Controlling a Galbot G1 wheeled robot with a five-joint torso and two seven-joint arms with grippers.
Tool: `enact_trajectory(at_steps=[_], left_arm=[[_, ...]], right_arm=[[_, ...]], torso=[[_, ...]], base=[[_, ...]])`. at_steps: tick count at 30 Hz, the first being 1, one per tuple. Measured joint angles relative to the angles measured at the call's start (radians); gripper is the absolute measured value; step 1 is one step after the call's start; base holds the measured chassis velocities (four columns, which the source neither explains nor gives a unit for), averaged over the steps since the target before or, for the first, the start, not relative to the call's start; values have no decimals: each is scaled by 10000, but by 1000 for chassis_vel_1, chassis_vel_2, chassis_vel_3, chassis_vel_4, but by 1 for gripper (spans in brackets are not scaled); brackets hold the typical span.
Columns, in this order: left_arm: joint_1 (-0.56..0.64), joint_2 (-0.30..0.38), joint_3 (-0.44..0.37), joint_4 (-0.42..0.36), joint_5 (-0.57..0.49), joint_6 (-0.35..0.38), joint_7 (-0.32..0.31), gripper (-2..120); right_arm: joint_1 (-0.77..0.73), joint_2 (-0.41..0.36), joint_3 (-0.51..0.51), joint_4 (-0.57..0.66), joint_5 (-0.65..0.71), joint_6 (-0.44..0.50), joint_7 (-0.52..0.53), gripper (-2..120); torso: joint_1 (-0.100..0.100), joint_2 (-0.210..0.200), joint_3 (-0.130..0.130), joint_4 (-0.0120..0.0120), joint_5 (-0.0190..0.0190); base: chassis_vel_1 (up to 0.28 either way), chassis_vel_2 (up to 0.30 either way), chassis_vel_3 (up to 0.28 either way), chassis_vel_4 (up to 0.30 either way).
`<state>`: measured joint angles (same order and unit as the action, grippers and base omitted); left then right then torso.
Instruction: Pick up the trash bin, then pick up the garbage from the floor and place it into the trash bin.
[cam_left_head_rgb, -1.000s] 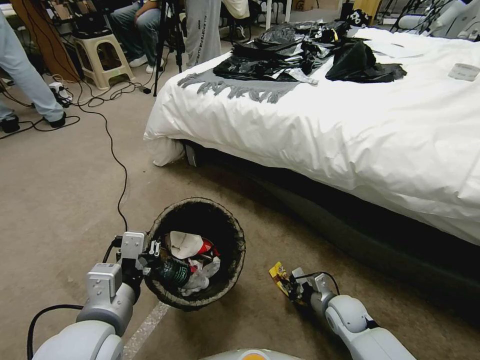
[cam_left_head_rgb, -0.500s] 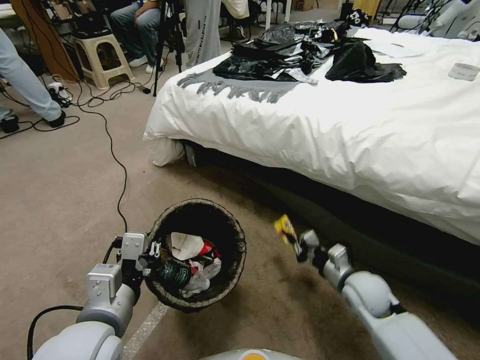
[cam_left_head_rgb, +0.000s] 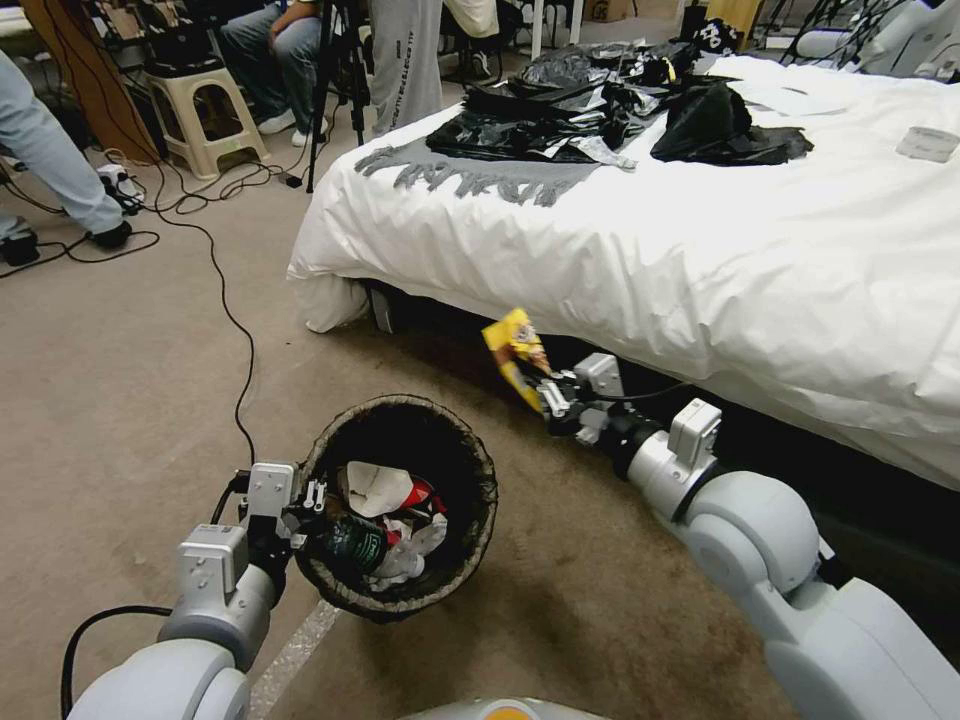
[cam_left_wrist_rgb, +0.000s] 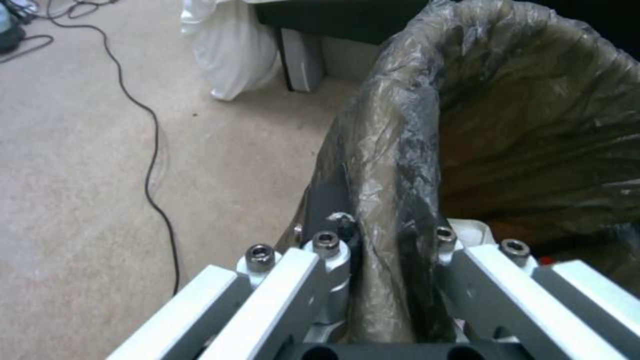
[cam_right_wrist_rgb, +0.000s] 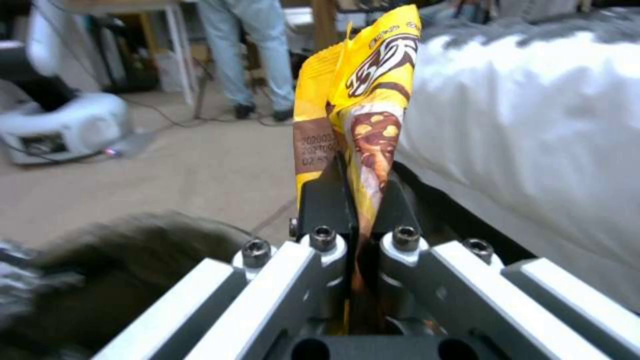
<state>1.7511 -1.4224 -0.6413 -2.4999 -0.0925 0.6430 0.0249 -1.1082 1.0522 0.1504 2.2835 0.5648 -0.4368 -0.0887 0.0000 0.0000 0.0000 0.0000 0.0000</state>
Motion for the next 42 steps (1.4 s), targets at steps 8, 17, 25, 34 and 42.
enact_trajectory(at_steps=[8,17,25,34,42], left_arm=[[-29,41,126,0,-73,46,-27,5],[-48,-15,167,0,-70,52,-36,5],[-29,-58,188,0,-56,59,-37,5],[-31,-91,228,0,-35,64,-37,5],[-19,-111,214,0,-16,75,-37,5]], right_arm=[[473,186,-1562,268,92,-388,102,0],[255,246,-2678,-97,-642,-352,90,0],[150,293,-2889,-293,-970,-373,269,25],[6,312,-2927,-215,-996,-380,319,54],[0,296,-2837,-44,-1003,-366,363,88]], torso=[[0,0,0,0,-1],[0,0,0,0,0],[0,0,0,1,0],[0,0,0,0,0],[1,0,0,0,0]], base=[[0,0,0,0],[0,0,0,0],[0,0,0,0],[0,0,0,0],[0,0,0,0]])
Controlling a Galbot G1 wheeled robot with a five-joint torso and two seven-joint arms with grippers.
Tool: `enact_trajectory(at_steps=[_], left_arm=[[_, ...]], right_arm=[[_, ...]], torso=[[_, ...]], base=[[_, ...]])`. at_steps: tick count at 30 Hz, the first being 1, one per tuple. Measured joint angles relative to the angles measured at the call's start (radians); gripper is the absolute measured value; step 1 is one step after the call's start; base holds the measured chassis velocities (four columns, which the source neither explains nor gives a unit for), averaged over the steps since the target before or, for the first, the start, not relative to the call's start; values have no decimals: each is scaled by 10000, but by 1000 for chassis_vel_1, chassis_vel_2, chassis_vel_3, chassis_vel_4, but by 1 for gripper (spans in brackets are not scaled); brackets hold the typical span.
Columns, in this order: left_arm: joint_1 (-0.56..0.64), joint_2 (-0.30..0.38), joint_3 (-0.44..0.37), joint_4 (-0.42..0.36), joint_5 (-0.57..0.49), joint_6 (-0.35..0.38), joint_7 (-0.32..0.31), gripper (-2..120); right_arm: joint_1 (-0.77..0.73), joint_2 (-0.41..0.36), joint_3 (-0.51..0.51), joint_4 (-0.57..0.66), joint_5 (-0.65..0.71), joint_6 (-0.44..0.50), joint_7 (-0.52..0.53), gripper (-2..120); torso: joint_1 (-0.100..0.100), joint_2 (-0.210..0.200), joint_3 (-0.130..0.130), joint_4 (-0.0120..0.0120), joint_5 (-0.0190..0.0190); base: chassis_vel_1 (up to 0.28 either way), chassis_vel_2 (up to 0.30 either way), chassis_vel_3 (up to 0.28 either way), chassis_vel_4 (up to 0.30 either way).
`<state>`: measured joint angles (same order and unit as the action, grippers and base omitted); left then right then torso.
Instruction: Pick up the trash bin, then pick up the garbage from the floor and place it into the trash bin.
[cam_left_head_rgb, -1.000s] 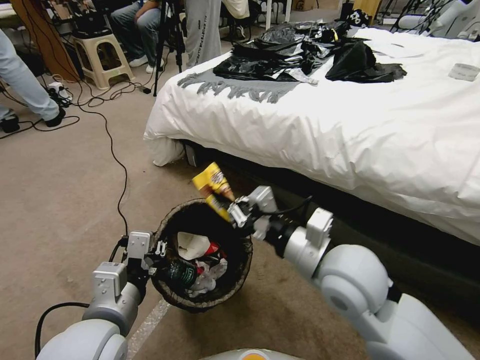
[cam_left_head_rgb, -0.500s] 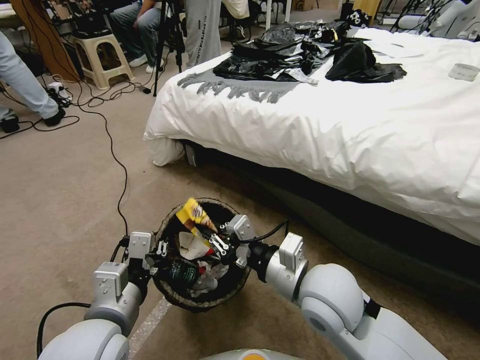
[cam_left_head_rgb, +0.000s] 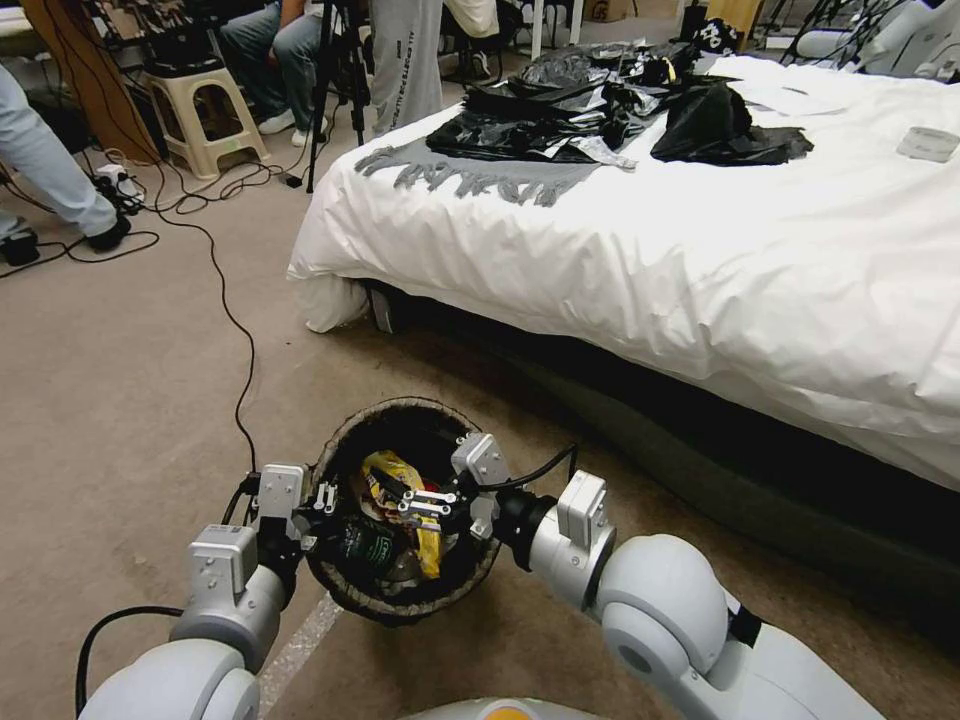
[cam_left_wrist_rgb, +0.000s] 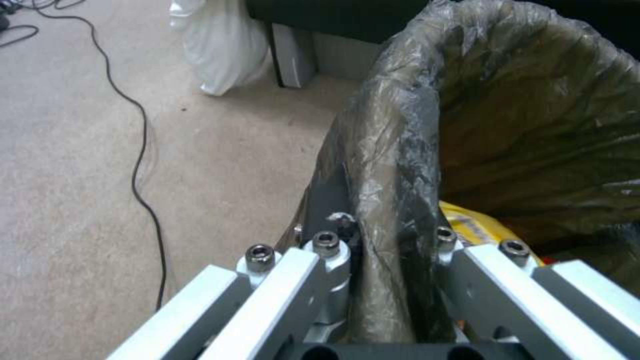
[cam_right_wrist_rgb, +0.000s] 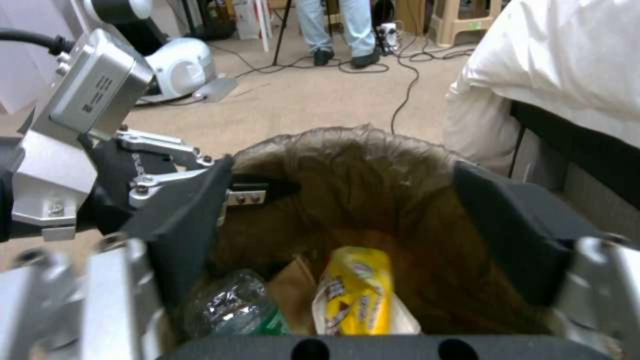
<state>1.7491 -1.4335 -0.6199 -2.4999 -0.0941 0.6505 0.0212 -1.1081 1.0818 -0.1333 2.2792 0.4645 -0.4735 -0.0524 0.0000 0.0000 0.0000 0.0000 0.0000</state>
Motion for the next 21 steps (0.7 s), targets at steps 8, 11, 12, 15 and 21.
enact_trajectory(at_steps=[8,11,12,15,21], left_arm=[[31,-23,-73,0,-2,6,0,5],[59,-35,-155,0,-16,6,-1,5],[59,-35,-155,0,-16,6,-1,5],[85,-28,-277,0,-29,7,-1,5],[75,18,-466,0,-55,7,2,5]], right_arm=[[-331,-63,861,482,95,115,396,100],[-1084,-71,2089,1032,164,492,1038,100],[-1084,-71,2089,1032,164,492,1038,100],[-2056,-6,3829,1128,-517,1838,784,100],[-3295,436,6028,920,-1370,3135,725,100]], torso=[[0,0,0,1,0],[0,1,0,-1,0],[0,1,0,-1,0],[-1,0,0,-1,2],[-1,1,0,-1,1]], base=[[0,0,0,0],[0,0,0,0],[0,0,0,0],[0,0,0,0],[0,0,0,0]])
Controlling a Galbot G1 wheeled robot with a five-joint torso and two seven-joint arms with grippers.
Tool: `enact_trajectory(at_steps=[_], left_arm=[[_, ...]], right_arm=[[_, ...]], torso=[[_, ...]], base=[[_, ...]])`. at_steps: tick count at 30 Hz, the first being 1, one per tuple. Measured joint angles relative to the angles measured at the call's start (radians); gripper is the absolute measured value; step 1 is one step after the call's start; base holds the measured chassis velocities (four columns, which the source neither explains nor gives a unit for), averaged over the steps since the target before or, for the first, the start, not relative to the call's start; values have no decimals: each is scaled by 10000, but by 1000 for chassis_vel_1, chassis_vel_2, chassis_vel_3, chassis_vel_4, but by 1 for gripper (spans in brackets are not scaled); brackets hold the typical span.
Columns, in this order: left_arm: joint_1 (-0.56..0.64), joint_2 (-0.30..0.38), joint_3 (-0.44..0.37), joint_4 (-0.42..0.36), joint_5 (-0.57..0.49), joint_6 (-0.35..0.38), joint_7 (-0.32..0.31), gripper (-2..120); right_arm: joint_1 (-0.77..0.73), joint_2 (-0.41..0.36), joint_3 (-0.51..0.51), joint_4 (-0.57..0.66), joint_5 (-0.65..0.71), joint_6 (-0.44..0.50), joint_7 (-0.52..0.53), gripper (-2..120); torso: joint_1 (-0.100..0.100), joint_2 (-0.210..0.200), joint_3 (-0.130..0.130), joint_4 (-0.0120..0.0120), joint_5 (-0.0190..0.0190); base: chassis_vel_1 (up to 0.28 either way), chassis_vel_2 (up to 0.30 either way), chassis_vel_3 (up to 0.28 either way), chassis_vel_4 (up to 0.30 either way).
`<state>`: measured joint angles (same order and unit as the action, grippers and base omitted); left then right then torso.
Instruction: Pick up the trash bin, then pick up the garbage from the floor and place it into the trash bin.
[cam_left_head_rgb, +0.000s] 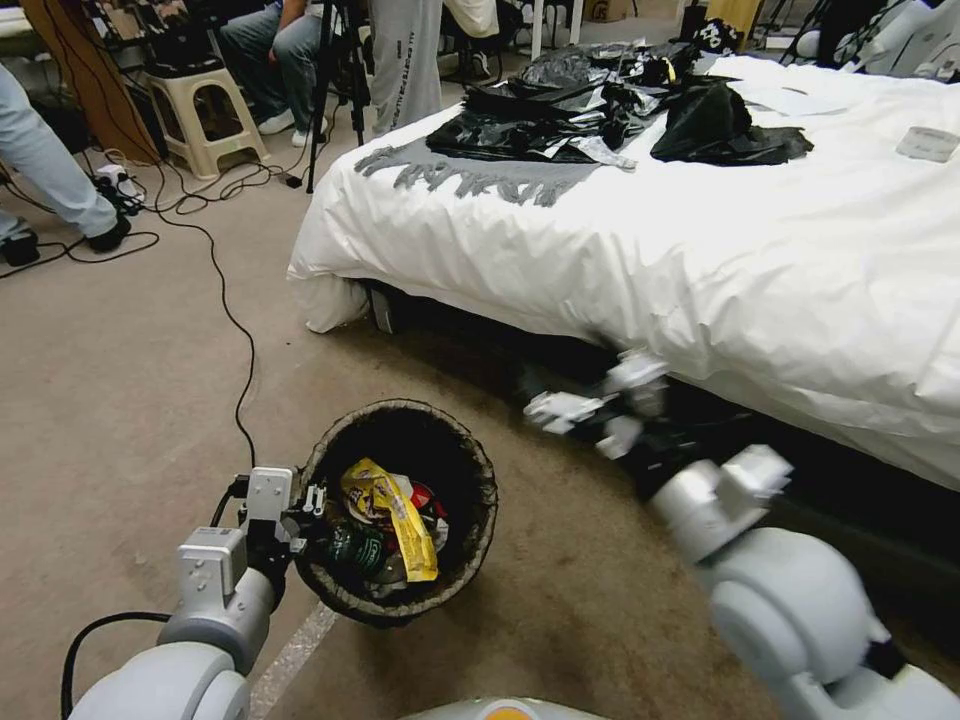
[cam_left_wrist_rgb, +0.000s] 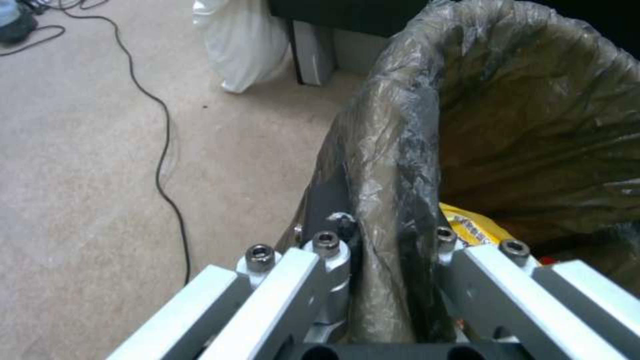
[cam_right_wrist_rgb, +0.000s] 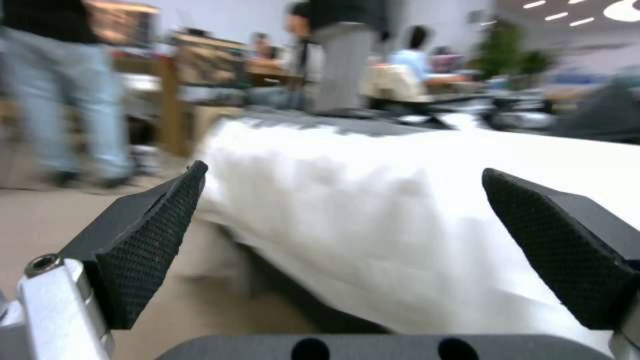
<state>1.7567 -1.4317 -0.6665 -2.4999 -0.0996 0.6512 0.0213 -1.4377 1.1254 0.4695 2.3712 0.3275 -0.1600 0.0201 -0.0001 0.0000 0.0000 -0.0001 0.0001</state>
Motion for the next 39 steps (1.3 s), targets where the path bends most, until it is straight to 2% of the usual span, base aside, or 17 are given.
enact_trajectory(at_steps=[2,5,6,8,11,20,26,39], left_arm=[[13,-5,-30,0,-9,0,0,5],[29,-18,-32,0,-10,0,0,5],[72,-46,-33,0,-7,0,5,5],[92,-78,-34,0,-3,2,2,5],[98,-94,-49,0,0,15,0,5],[107,-174,-257,0,-15,155,4,5],[132,-243,-517,0,-206,146,35,5],[121,-279,-953,0,-547,164,52,5]], right_arm=[[-728,442,897,-272,-727,701,-145,100],[-1072,722,1247,-356,-964,961,-296,100],[-1986,1368,1956,-461,-1296,1541,-653,100],[-2726,1762,2347,-548,-1513,2094,-742,100],[-3090,2000,2550,-598,-1651,2417,-756,100],[-3719,2565,2170,-738,-2046,2985,-587,100],[-3673,2413,1664,-879,-2074,2978,-125,100],[-3517,2170,1418,-990,-2029,2761,164,100]], torso=[[0,0,0,2,0],[0,0,0,3,2],[0,0,0,-2,1],[0,0,0,-1,-2],[0,-1,0,1,-2],[0,0,0,2,-2],[0,0,0,2,-2],[0,0,0,2,-1]], base=[[0,0,0,0],[0,0,0,0],[0,0,0,0],[0,0,0,0],[0,0,0,0],[0,0,0,0],[0,0,0,0],[43,50,51,45]])
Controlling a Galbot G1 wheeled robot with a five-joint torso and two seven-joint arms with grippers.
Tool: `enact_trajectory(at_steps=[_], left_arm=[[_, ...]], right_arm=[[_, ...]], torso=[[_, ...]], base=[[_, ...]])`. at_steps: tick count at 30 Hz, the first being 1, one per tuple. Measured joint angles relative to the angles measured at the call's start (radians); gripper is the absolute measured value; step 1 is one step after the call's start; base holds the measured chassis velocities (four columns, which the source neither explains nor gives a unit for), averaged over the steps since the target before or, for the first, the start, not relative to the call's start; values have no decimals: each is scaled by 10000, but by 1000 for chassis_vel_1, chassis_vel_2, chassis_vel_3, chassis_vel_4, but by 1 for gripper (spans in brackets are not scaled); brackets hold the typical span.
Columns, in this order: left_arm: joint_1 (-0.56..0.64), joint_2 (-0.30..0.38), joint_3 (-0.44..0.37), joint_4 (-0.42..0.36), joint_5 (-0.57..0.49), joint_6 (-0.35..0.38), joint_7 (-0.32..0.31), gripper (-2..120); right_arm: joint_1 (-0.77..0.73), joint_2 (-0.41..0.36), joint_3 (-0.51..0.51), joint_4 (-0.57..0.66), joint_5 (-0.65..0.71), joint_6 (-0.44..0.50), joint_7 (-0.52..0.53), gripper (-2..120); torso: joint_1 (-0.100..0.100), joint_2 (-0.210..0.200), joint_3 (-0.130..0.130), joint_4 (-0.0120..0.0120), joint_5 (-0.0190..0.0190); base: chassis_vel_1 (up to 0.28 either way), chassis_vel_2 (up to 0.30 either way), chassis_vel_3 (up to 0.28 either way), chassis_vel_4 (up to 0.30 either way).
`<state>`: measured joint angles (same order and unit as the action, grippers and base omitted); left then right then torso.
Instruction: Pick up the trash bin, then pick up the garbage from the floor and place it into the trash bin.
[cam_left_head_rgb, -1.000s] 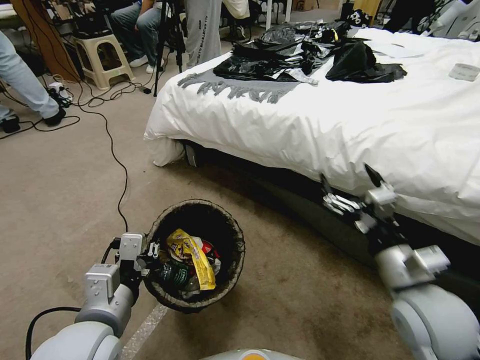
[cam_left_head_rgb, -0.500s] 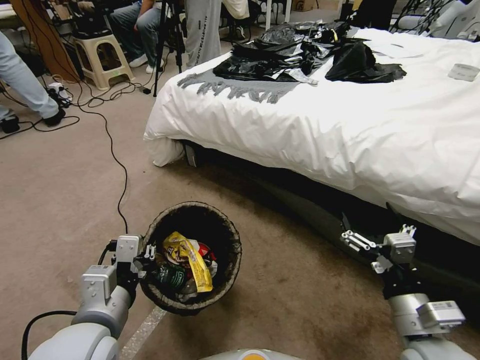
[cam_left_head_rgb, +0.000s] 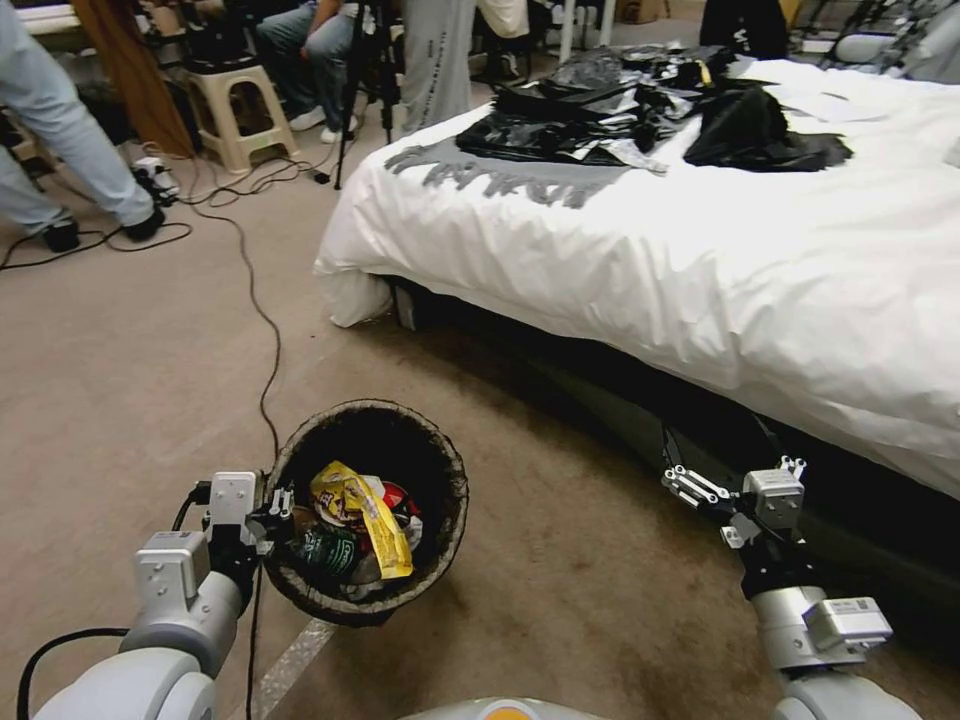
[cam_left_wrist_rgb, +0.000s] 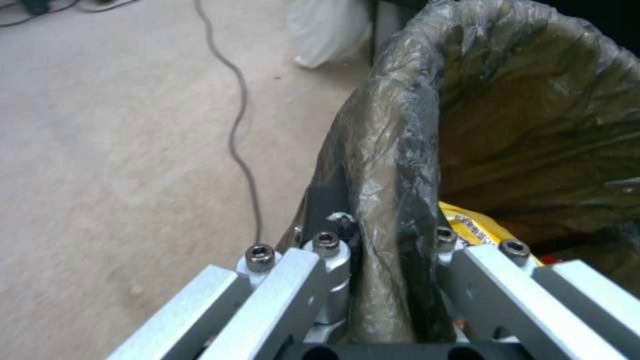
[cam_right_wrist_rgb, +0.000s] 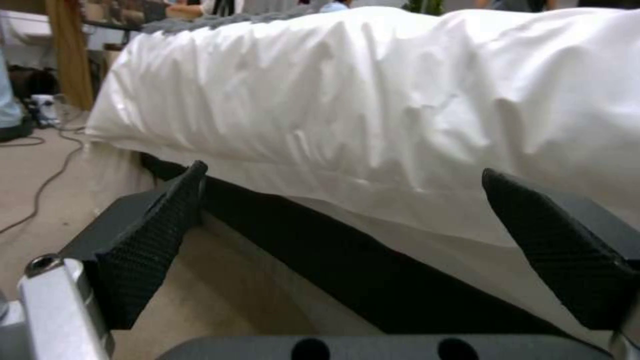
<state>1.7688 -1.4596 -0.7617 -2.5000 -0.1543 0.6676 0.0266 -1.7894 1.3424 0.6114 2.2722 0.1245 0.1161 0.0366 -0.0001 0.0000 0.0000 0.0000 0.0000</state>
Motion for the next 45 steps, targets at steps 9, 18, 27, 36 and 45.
enact_trajectory(at_steps=[9,18,27,36,45], left_arm=[[28,-17,-147,0,-194,63,-11,5],[8,-15,-317,0,-593,112,-157,5],[-55,-29,-331,0,-652,120,-165,5],[-65,-61,-338,0,-649,121,-165,5],[-92,-93,-288,0,-619,118,-160,5]], right_arm=[[136,-67,-129,-110,48,-158,70,100],[292,-126,-307,-306,53,-259,127,100],[314,-196,-357,-415,46,-280,155,100],[386,-255,-501,-479,44,-301,192,100],[469,-377,-651,-502,45,-374,304,100]], torso=[[1,0,0,0,0],[1,0,0,0,1],[1,0,0,-1,0],[1,0,0,0,1],[1,0,0,-1,0]], base=[[95,93,87,86],[98,82,90,92],[95,97,102,100],[104,114,113,115],[111,115,111,109]])
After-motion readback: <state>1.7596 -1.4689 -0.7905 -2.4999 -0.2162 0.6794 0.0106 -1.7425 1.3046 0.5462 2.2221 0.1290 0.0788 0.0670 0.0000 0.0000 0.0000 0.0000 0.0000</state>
